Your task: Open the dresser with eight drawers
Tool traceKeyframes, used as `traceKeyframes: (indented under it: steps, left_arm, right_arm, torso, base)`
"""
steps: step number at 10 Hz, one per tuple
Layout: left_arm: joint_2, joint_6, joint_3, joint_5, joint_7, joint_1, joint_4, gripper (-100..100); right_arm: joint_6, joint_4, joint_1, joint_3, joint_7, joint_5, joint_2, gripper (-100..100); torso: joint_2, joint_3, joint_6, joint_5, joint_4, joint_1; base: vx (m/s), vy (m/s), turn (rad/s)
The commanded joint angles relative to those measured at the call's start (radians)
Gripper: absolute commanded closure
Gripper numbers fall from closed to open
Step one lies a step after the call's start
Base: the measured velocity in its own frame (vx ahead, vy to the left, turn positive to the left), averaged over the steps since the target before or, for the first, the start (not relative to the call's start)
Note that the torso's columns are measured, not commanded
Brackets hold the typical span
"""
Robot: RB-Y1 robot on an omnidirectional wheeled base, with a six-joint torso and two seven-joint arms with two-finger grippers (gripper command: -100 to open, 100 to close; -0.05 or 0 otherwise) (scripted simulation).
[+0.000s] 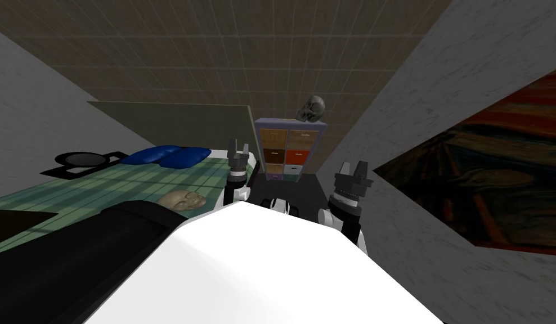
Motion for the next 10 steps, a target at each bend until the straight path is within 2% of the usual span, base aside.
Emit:
traceKeyframes:
  steps: [1, 5, 6, 7, 10]
  left_arm:
    - [0.065, -0.003, 0.002, 0.002, -0.001, -0.008, 0.039, -100]
    - [0.116, -0.009, 0.007, 0.007, -0.005, -0.026, 0.122, -100]
    - [0.123, -0.011, 0.009, 0.009, -0.006, -0.031, 0.148, -100]
    - [0.123, -0.011, 0.009, 0.009, -0.006, -0.031, 0.148, -100]
    - [0.138, -0.017, 0.013, 0.013, -0.009, -0.048, 0.229, -100]
  right_arm:
    - [0.0, 0.0, 0.0, 0.0, 0.0, 0.0, 0.0, 0]
    - [0.0, 0.0, 0.0, 0.0, 0.0, 0.0, 0.0, 0]
    - [0.0, 0.0, 0.0, 0.0, 0.0, 0.0, 0.0, 0]
    - [0.0, 0.0, 0.0, 0.0, 0.0, 0.0, 0.0, 0]
    - [0.0, 0.0, 0.0, 0.0, 0.0, 0.0, 0.0, 0]
  torso:
    - [0.032, -0.07, 0.0, 0.0, 0.033, -0.002]
    - [0.046, -0.094, 0.0, 0.0, 0.047, -0.001]
    - [0.047, -0.094, 0.0, 0.0, 0.047, 0.0]
    - [0.046, -0.094, 0.0, 0.0, 0.047, 0.0]
    - [0.046, -0.094, 0.0, 0.0, 0.047, 0.0]
  base:
    - [0.059, -0.058, 0.004]
    - [0.072, -0.089, 0.004]
    - [0.088, -0.099, 0.002]
    - [0.064, -0.067, 0.004]
    - [0.077, -0.072, 0.002]
